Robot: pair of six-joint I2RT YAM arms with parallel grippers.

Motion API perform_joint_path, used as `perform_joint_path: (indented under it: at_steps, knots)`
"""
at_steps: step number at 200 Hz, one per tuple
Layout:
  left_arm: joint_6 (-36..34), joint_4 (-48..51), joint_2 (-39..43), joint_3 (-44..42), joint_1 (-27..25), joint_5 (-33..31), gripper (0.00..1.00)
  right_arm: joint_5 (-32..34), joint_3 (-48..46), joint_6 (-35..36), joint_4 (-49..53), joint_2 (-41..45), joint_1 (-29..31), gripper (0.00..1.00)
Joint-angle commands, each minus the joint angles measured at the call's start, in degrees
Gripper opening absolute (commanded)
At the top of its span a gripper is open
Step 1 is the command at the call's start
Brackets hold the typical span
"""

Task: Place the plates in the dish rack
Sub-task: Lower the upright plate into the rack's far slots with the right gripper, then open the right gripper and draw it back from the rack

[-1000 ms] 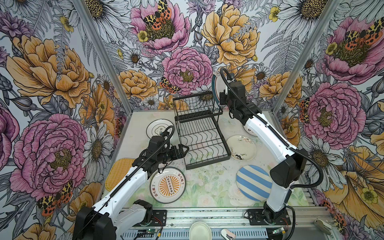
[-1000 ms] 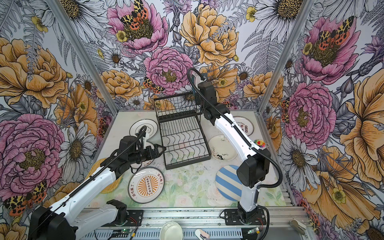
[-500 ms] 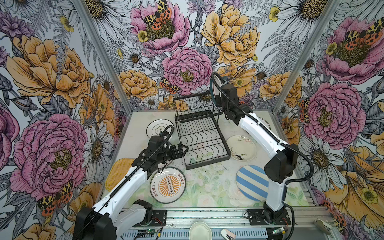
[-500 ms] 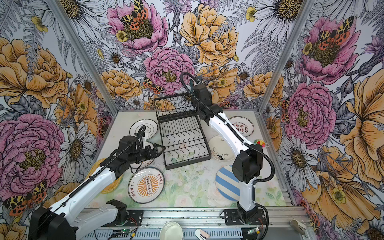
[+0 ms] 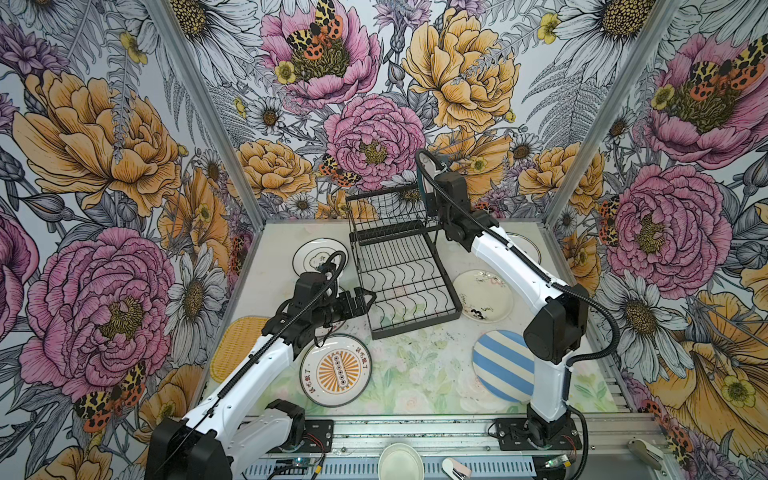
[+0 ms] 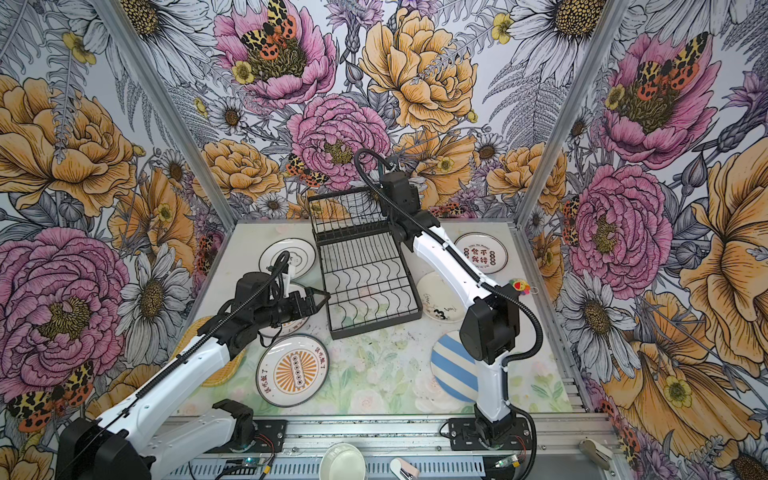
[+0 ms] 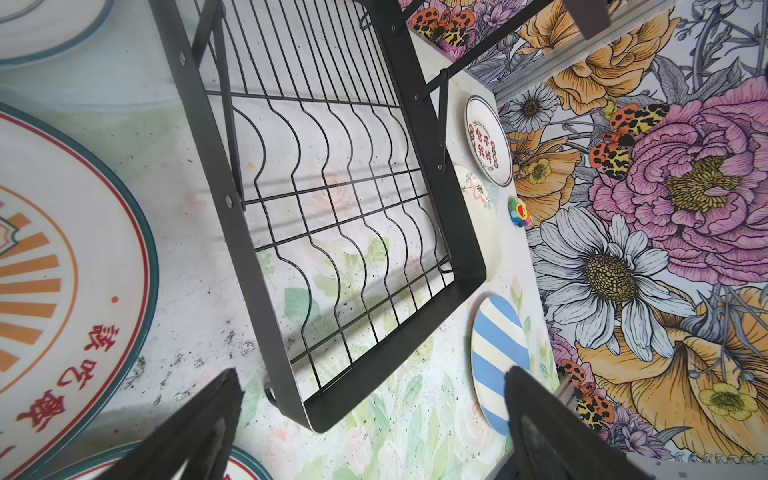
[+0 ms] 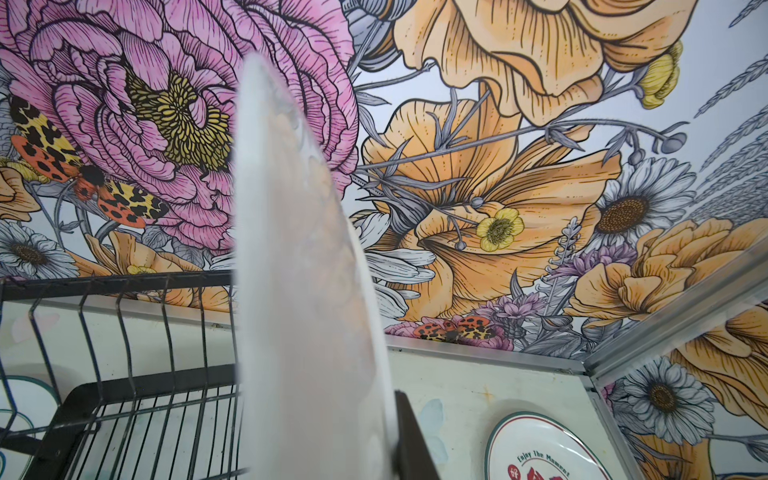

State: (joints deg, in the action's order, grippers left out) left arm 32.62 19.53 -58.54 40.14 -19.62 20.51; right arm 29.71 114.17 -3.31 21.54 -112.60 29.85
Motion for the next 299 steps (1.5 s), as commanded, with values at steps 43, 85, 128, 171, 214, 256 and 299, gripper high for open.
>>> perform_joint_path:
  at_steps: [43, 85, 128, 171, 214, 256, 299]
  knots:
    - [0.12, -1.16, 1.73, -1.29, 0.6, -0.86, 0.99, 4.29, 0.47, 0.64, -3.22, -0.94, 1.09, 0.0]
    - [0.07, -1.16, 1.99, -1.55, 0.63, -0.83, 0.99, 4.32, -1.08, -0.03, -3.2, 0.15, 1.4, 0.09]
    - [0.16, -1.16, 2.31, -1.73, 0.78, -0.86, 0.99, 4.39, -2.1, 0.21, -3.24, 2.07, 1.5, 0.2]
    - [0.29, -1.16, 2.67, -1.66, 0.68, -1.11, 0.99, 4.27, -2.93, 0.15, -3.21, 4.36, 1.58, 0.34]
    - [0.52, -1.16, 3.17, -1.84, 0.71, -1.57, 0.99, 3.98, -5.35, -0.12, -3.18, 8.13, 1.95, 0.39]
    - [1.07, -0.02, 3.85, -2.07, 0.59, -3.38, 0.99, 3.03, -12.02, -2.13, -2.93, 14.76, 2.26, 0.55]
    - [1.2, 2.07, 5.02, -2.34, 0.46, -5.17, 0.99, -0.38, -22.13, -7.88, 2.39, 23.86, 2.08, 0.68]
